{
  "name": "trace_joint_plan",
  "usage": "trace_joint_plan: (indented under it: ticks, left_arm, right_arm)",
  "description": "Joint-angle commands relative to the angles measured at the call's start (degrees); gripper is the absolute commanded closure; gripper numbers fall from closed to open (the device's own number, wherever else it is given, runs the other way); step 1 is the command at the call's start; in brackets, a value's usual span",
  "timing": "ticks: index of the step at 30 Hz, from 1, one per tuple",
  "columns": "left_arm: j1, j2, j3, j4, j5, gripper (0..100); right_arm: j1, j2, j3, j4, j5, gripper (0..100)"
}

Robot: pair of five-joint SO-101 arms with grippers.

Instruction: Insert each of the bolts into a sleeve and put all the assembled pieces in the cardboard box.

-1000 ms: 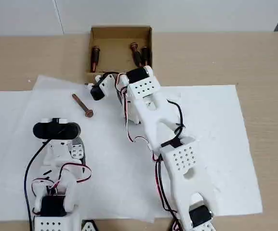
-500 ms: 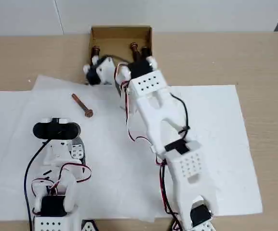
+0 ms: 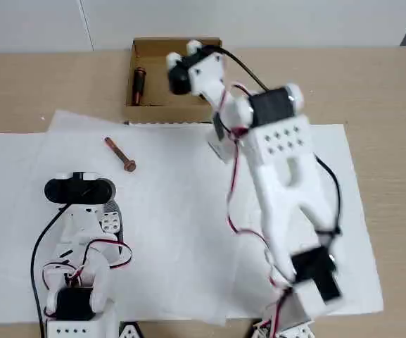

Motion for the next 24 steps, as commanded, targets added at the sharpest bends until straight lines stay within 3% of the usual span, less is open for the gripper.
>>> trace_joint_plan:
  ticks: [1, 13, 24]
  left_arm:
    - [-0.4, -0.2, -5.4, 3.5, -0.1, 99]
    - [-0.4, 1.5, -16.0, 9.6, -1.0, 99]
    - [-0.3, 34.4, -39.4, 9.4, -1.8, 99]
  right_arm:
    - [1.5, -12.9, 10.5, 0.4, -2.5, 99.6]
    - [6.5, -41.8, 39.5, 0.0, -5.3, 99.5]
    - [15.9, -59.6, 58.0, -4.3, -5.5, 99.5]
